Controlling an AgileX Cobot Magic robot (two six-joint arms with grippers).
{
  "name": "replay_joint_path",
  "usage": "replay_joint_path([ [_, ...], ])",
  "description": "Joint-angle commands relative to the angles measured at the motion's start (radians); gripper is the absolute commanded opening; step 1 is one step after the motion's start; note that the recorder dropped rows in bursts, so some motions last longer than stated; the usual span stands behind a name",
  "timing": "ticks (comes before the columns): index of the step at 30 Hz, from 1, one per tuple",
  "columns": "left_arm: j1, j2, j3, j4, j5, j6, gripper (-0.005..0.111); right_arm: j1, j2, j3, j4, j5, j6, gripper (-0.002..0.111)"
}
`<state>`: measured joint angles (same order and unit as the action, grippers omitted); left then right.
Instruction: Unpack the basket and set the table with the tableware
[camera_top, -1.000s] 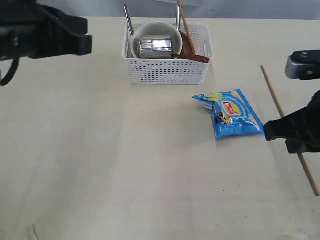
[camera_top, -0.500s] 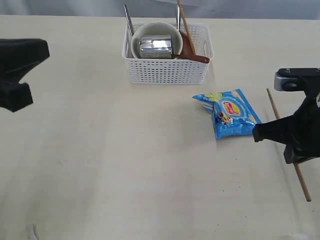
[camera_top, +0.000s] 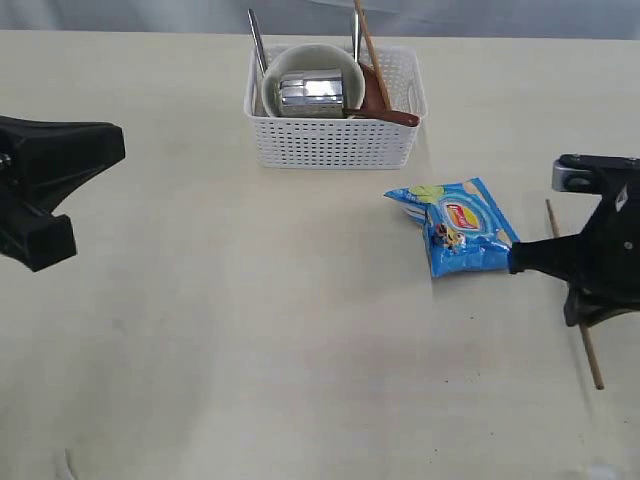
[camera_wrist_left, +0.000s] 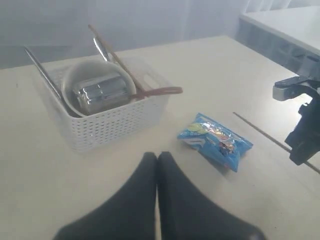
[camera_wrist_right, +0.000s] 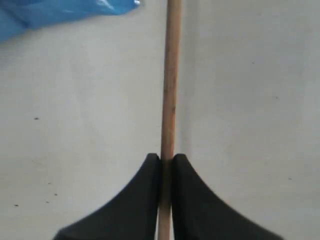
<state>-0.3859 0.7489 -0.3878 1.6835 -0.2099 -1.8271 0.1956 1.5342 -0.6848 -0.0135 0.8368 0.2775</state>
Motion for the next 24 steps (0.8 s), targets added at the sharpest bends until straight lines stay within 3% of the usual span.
replay_joint_path([
  [1, -0.008, -0.005, 0.003, -0.009, -0.005, 0.014, 0.000, -0.006, 0.003, -0.006, 0.070, -0.055, -0.066, -0.001],
  [15, -0.008, -0.005, 0.003, -0.009, -0.027, 0.034, 0.000, -0.003, 0.144, -0.006, 0.120, -0.080, -0.103, -0.001],
  [24, -0.008, -0.005, 0.003, -0.009, -0.027, 0.041, 0.000, 0.146, 0.151, -0.006, 0.200, -0.138, -0.157, -0.001],
])
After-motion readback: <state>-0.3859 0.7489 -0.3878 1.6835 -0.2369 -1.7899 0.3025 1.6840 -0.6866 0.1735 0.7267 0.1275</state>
